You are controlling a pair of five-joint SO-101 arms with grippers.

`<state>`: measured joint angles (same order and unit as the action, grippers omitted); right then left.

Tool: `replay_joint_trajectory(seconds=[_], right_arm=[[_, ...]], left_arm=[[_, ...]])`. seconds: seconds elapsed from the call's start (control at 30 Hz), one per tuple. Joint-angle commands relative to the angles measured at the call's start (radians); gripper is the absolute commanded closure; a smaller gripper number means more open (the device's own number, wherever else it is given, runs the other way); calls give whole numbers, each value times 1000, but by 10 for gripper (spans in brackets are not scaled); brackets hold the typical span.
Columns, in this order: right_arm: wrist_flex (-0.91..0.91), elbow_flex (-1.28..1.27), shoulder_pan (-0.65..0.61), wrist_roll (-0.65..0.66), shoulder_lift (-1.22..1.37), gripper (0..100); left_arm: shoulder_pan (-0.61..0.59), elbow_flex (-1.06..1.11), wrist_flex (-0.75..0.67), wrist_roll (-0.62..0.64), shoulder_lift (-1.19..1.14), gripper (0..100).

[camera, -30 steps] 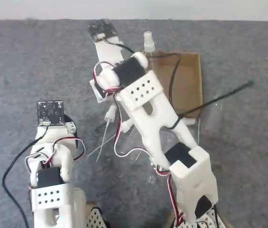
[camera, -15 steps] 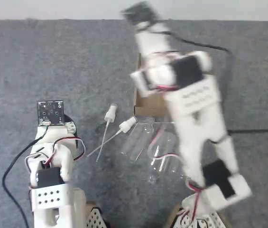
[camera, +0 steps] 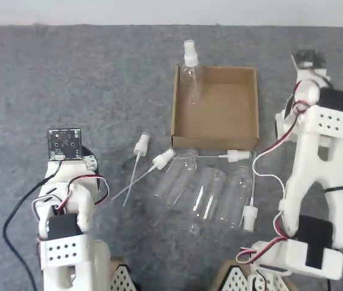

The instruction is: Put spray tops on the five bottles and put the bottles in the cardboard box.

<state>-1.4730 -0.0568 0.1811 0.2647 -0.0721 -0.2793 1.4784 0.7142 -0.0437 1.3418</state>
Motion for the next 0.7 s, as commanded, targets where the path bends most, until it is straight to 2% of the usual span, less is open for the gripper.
replay_joint_trajectory(seconds=[0.0,0.27,0.57,0.67], right_arm=[[163,-89,-2,-57,21,742],[236,-100,-53,-160,163,742],[309,-97,33,-149,367,746],[309,-98,84,-78,383,801]], left_arm=[[3,-5,-26,-8,-5,988],[3,-5,-26,-8,-5,988],[3,-5,-26,-8,-5,988],[3,-5,-26,-8,-6,988]])
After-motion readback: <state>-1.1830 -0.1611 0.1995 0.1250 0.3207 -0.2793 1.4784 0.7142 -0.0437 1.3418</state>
